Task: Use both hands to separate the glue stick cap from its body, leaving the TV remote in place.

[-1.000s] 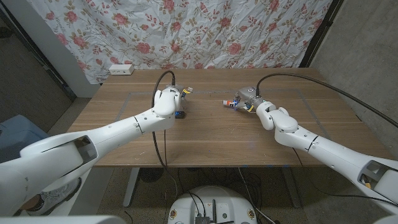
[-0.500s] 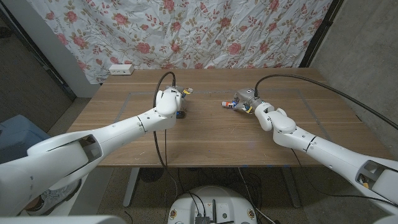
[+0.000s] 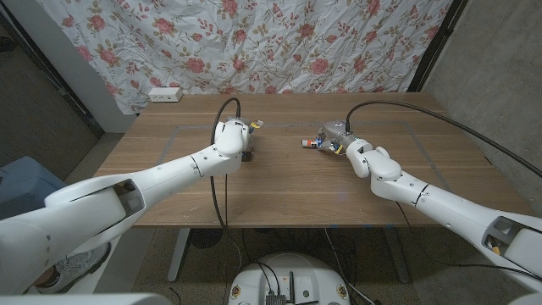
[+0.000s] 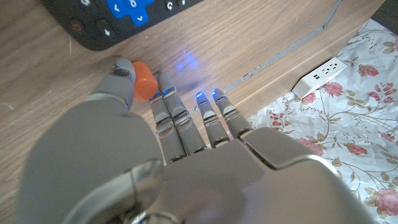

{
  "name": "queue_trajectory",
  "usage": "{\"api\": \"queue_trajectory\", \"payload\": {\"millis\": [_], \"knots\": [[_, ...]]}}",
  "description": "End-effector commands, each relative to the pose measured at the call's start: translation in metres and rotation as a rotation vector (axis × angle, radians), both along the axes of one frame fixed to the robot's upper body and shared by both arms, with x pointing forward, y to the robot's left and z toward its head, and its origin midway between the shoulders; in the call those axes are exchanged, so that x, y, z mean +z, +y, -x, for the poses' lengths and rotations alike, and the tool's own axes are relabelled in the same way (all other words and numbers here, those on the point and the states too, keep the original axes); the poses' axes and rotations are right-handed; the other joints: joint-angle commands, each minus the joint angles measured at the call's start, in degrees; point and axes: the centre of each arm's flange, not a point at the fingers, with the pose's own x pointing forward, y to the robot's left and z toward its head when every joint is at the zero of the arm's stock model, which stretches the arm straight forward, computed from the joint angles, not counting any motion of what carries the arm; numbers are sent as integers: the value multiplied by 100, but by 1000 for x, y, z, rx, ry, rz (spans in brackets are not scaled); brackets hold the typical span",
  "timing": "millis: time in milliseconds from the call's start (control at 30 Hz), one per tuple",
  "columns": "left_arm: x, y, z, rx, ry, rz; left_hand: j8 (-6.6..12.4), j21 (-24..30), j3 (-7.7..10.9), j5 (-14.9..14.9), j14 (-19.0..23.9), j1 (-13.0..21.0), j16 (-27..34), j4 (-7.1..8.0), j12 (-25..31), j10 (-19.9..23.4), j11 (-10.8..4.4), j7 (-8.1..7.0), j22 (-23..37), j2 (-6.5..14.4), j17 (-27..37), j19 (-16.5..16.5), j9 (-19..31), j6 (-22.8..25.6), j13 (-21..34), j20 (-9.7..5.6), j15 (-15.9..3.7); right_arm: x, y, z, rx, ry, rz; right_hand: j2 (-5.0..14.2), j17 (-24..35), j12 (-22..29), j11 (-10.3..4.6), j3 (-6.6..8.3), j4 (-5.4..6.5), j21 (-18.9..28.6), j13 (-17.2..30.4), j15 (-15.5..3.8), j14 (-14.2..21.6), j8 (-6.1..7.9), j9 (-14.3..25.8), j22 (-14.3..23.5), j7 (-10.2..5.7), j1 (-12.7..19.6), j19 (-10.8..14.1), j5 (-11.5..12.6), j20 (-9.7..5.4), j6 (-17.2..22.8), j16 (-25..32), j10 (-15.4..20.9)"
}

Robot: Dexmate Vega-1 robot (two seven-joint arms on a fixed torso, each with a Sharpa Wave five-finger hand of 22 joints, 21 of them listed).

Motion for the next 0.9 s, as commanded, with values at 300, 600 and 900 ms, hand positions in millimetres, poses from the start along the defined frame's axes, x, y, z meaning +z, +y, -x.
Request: {"api": "queue_trajectory", "payload": {"millis": [300,600,900], "knots": [[-1,1,-9,5,40,-21,-16,17,-42,35,-41,-110,14,-2,-13,-121,7,17,5,-15,2,-36,9,-90,21,-41,-230,1,-1,-3,-10,41,15,-267,3,-19,2,-116,15,-19,3,-522,-193,-257,0,17,21,-140,-63,161,145,-450,-110,-578],[0,0,-10,9,48,-30,-20,24,-62,38,-75,-139,12,-9,-18,-222,7,24,4,-23,3,-50,7,-175,20,-27,-200,3,-1,-3,-5,53,19,-421,-6,-23,16,-193,39,-22,5,-343,-361,-544,-8,18,27,-283,-158,282,202,-1055,-245,-1073],[0,0,-7,19,50,-41,-29,29,-140,31,-158,-233,8,-17,-32,-446,15,2,3,-117,6,-74,-4,-341,17,-8,-137,3,-1,-2,-3,55,18,-494,4,-7,20,-242,87,-22,11,-235,-483,-686,-7,19,30,-451,-238,379,261,-1455,-345,-1422]]}}
